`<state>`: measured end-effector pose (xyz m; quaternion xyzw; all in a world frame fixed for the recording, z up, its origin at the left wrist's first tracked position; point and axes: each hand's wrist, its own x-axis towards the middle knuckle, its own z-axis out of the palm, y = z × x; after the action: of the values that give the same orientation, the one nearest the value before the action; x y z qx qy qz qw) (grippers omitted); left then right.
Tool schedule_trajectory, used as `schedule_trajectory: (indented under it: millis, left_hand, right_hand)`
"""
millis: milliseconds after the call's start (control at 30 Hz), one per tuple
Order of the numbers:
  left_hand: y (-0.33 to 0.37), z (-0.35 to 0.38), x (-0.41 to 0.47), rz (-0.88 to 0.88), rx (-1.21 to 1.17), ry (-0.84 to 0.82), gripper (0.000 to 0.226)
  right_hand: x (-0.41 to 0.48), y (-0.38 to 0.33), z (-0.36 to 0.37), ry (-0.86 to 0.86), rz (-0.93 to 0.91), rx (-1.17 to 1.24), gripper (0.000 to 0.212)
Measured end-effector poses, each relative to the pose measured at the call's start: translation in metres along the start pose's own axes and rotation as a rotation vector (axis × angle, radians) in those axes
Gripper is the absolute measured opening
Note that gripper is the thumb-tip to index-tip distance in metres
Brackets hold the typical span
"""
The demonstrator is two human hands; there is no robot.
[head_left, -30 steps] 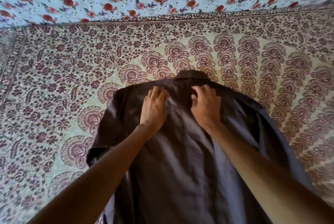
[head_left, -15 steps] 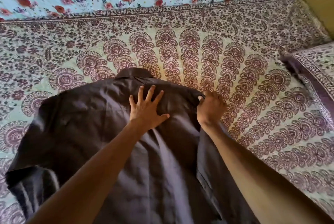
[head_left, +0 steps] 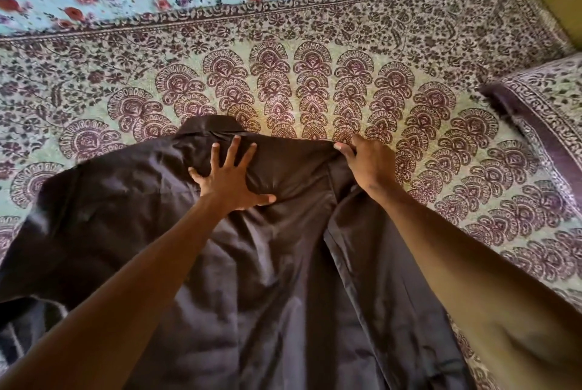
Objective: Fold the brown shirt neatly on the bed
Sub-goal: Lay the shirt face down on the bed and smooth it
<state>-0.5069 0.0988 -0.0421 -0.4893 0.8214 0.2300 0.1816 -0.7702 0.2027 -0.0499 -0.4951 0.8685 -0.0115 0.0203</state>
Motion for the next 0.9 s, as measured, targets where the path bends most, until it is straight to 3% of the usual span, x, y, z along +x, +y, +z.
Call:
schedule_trajectory:
  millis: [267,433,533,633,767,900]
  left_hand:
    - [0.006,-0.002,0.005,-0.034,-0.066,0.009,0.108]
    - [0.005,0.005,0.005,-0.018,-0.066,0.062,0.101]
    - [0.012,0.011,-0.007,-0.001,-0.061,0.259,0.091]
    - [0.037,0.032,-0.037,0.106,-0.091,0.502,0.066]
    - [0.062,0.065,-0.057,0.113,-0.113,0.304,0.072]
    - [0.06,0.068,-0.051,0.105,-0.058,0.266,0.083]
  right_hand:
    - [-0.011,0.011,-0.003,-0.012,0.059,-0.07,0.045]
    - [-0.024,0.016,-0.008,-0.027,0.243,0.182,0.056]
    - [-0.057,0.024,-0.013,-0.098,0.362,0.276,0.061]
    - [-0.098,0.032,-0.013,-0.115,0.408,0.28,0.06]
    - [-0.118,0.061,-0.016,-0.054,0.319,0.164,0.052]
    - [-0.089,0.102,-0.019,-0.058,0.243,-0.011,0.057]
